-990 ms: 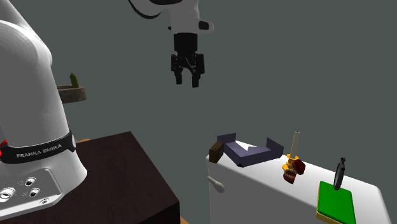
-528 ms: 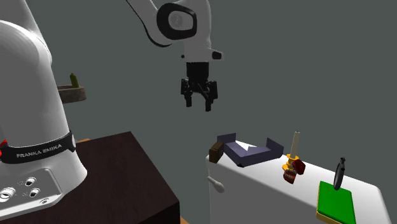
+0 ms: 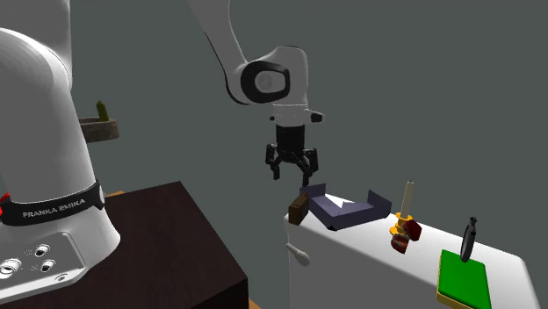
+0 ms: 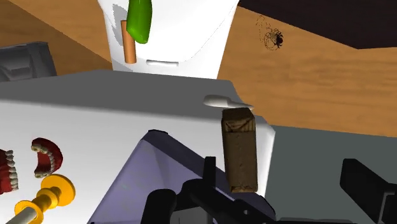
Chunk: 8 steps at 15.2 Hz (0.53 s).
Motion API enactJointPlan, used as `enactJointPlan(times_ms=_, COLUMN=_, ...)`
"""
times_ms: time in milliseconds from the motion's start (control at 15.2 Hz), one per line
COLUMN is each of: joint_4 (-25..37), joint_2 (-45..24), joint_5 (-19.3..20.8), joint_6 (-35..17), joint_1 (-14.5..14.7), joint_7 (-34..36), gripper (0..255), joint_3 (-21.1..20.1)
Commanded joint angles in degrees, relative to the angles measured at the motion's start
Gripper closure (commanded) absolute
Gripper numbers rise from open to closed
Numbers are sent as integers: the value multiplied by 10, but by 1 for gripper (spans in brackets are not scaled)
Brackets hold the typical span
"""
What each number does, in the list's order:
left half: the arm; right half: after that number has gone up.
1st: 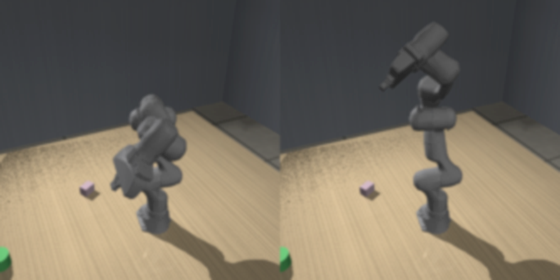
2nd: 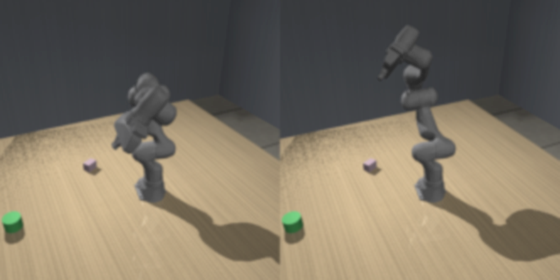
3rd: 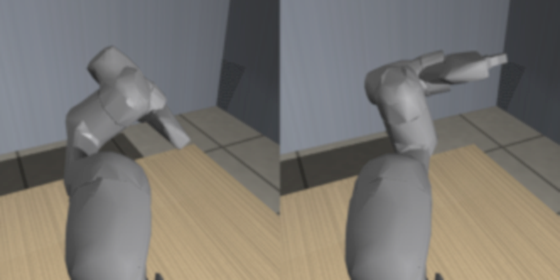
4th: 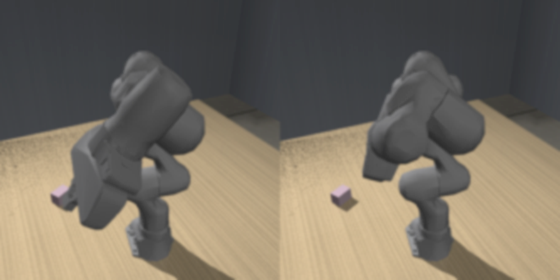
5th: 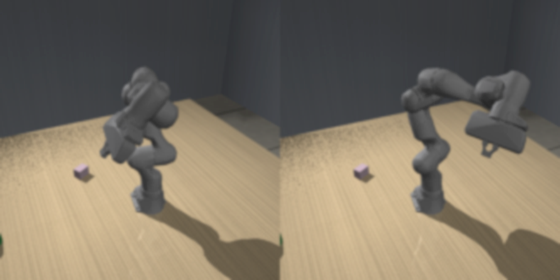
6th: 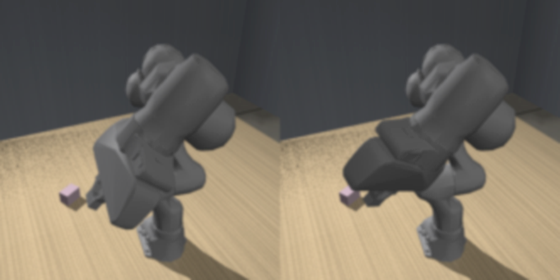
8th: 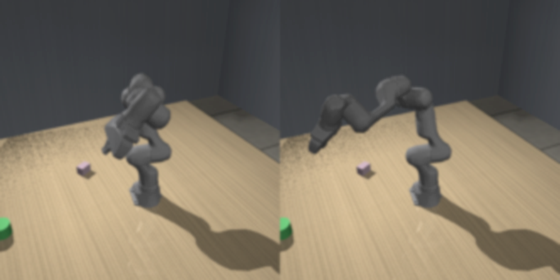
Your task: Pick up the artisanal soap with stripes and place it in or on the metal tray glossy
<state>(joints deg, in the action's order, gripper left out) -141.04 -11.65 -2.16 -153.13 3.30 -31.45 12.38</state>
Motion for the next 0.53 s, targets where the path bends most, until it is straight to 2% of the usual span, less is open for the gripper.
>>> enactJointPlan(times_ms=0, joint_4=23, joint_2=-48, joint_5=-10, joint_6=-24, joint_1=-8, joint_7=-27, gripper=0, joint_3=-7)
enactJointPlan(times_ms=132, joint_4=50, joint_2=-96, joint_5=-17, joint_6=-46, joint_1=-18, joint_7=-51, gripper=0, joint_3=-17)
enactJointPlan(times_ms=462, joint_4=64, joint_2=-139, joint_5=-26, joint_6=-75, joint_1=-29, joint_7=-62, gripper=0, joint_3=-29)
